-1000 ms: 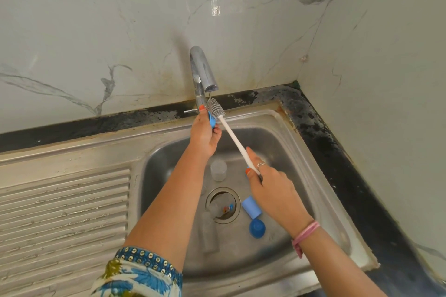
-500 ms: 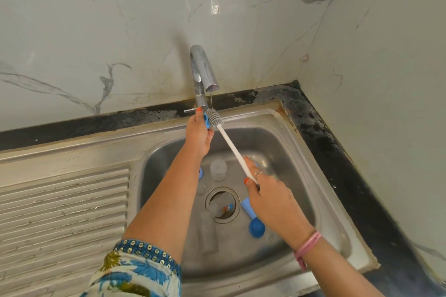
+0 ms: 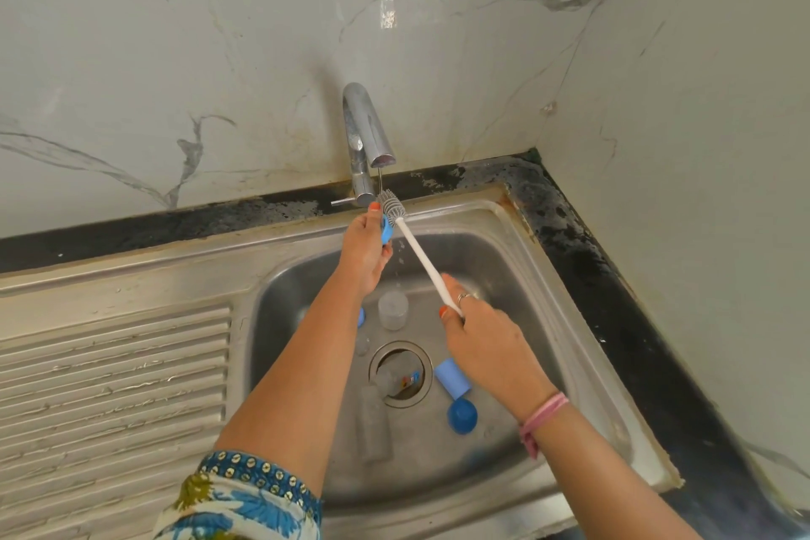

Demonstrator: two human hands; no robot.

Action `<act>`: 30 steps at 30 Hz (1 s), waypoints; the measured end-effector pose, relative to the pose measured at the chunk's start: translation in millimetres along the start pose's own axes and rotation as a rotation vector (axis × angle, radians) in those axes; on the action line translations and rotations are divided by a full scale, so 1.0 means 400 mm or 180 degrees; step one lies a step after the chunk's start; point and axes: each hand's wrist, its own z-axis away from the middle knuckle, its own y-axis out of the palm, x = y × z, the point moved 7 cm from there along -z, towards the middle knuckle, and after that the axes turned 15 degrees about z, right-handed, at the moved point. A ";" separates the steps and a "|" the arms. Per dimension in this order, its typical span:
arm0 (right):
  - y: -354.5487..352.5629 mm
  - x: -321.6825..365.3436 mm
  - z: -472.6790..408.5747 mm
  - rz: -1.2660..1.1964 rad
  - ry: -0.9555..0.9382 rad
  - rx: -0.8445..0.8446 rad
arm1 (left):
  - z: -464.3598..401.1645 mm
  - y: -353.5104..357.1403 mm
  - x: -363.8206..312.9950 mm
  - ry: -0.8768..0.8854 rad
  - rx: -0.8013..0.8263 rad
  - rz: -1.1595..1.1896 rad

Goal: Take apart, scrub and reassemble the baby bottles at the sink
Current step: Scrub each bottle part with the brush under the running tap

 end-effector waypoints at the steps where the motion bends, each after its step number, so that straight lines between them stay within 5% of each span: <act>1: -0.003 -0.001 -0.005 0.0013 -0.0002 -0.0012 | 0.001 0.000 0.000 0.0002 -0.0012 -0.0013; 11: 0.009 -0.010 -0.015 -0.0307 0.0058 0.0061 | 0.001 -0.010 0.013 -0.0096 0.0154 -0.0128; 17: 0.023 0.001 0.001 -0.0487 0.0052 0.0111 | 0.005 -0.054 -0.001 0.0229 -0.0477 0.0589; 30: 0.010 0.000 -0.017 -0.0602 0.0089 0.0043 | 0.017 0.009 -0.001 0.0132 0.0047 0.0921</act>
